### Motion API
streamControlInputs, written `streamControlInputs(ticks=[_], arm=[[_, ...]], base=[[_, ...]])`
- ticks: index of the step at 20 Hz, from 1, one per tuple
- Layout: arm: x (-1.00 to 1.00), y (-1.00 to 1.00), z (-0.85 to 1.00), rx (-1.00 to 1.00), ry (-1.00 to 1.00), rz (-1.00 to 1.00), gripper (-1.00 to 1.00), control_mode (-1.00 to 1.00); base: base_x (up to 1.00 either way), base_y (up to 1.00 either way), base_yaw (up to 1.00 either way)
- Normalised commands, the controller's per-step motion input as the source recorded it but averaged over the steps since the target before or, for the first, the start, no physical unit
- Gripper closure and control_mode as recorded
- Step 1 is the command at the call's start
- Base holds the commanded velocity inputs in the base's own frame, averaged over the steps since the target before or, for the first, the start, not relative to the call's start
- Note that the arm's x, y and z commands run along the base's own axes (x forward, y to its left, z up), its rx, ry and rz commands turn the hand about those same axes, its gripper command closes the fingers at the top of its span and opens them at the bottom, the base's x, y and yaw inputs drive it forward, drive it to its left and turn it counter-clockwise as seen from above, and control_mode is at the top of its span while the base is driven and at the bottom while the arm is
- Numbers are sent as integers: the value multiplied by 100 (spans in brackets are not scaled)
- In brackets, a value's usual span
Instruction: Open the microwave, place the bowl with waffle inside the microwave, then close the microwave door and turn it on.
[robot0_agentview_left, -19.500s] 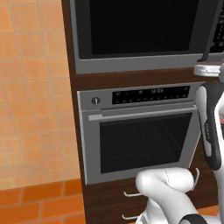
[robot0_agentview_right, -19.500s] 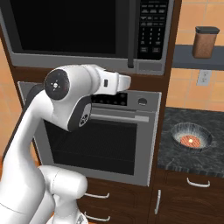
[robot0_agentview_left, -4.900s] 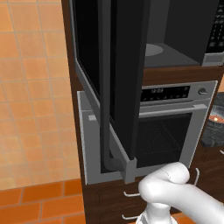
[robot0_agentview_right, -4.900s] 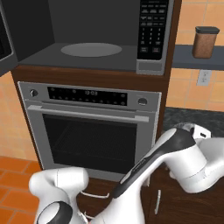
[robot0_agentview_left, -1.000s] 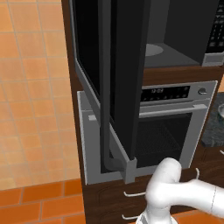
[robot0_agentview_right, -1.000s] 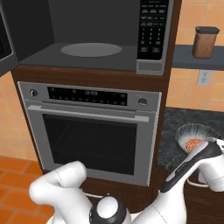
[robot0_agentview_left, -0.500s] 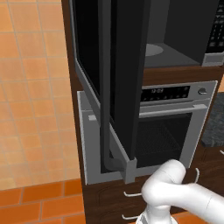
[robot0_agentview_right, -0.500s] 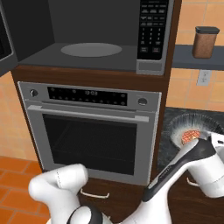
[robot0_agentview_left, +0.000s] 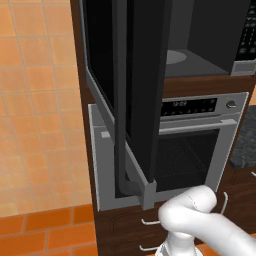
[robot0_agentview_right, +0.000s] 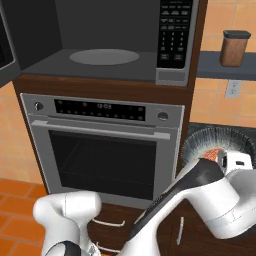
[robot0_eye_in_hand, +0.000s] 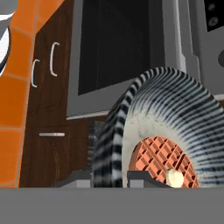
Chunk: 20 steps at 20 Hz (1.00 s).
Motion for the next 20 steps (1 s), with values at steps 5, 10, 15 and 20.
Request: streamControlInputs(ticks=[5, 10, 15, 20], arm=[[-47, 42, 52, 0, 0, 0, 100, -100], [-24, 62, 39, 0, 0, 1, 100, -100], [-15, 65, 12, 3, 0, 4, 100, -100], [-4, 70, 10, 9, -1, 5, 100, -100]], base=[[0, 0, 0], [0, 0, 0], [0, 0, 0], [0, 0, 0]])
